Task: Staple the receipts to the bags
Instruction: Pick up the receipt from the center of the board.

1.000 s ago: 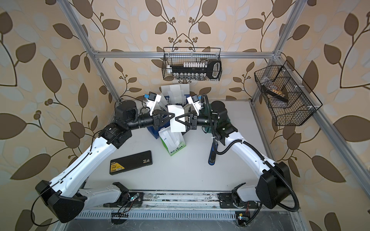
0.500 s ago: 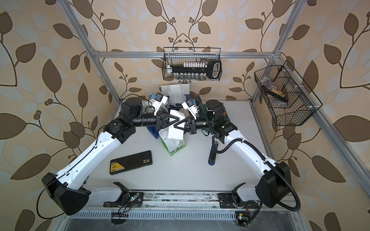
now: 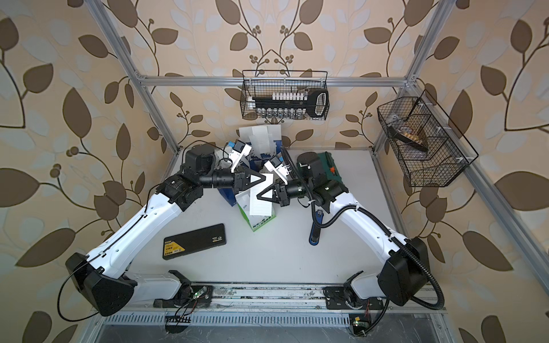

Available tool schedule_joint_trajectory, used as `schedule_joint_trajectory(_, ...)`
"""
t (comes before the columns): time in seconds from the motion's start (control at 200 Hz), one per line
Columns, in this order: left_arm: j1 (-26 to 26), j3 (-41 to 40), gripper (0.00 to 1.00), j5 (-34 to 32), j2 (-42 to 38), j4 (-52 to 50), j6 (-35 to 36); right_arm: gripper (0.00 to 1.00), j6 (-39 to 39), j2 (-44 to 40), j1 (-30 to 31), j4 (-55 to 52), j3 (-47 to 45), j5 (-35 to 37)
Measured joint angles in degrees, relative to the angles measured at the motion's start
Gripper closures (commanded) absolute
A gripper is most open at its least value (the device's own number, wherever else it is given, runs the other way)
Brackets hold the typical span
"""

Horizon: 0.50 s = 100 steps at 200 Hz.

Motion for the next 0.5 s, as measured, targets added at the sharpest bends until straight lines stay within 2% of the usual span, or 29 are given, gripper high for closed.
schedule_joint_trajectory(0.09,0.00,0.07,0.97,-2.25,0.00,-0.85,0.48,0.94,-0.11,-0.90,-0.39,-0.90,-0.04,0.42)
schedule_joint_trajectory(0.155,0.00,0.07,0.98,-3.82,0.00,-1.31,0.79,1.00,0.13,-1.99,-0.96,-0.85,-0.33,0.74)
schedule_joint_trajectory(0.235,-0.02,0.07,0.94,-5.31,0.00,-1.31,1.07,1.00,1.22,-3.41,-1.66,0.28,-1.33,1.05)
schedule_joint_trajectory(0.355,0.00,0.04,0.75,-6.91,-0.13,-1.09,1.25,1.00,2.05,-3.91,-1.97,1.79,-2.03,1.11)
schedule_joint_trajectory(0.38,0.00,0.04,0.67,-7.32,-0.17,-1.09,1.14,1.00,2.12,-3.91,-1.97,1.95,-2.14,1.20)
schedule_joint_trajectory(0.47,0.02,0.00,0.50,-10.38,-0.74,-1.70,2.43,1.00,1.53,-3.67,-1.81,1.73,-2.58,1.95)
schedule_joint_trajectory(0.5,0.02,-0.02,0.47,-11.45,-1.03,-1.97,2.95,1.00,1.01,-3.39,-1.70,1.42,-2.58,2.40)
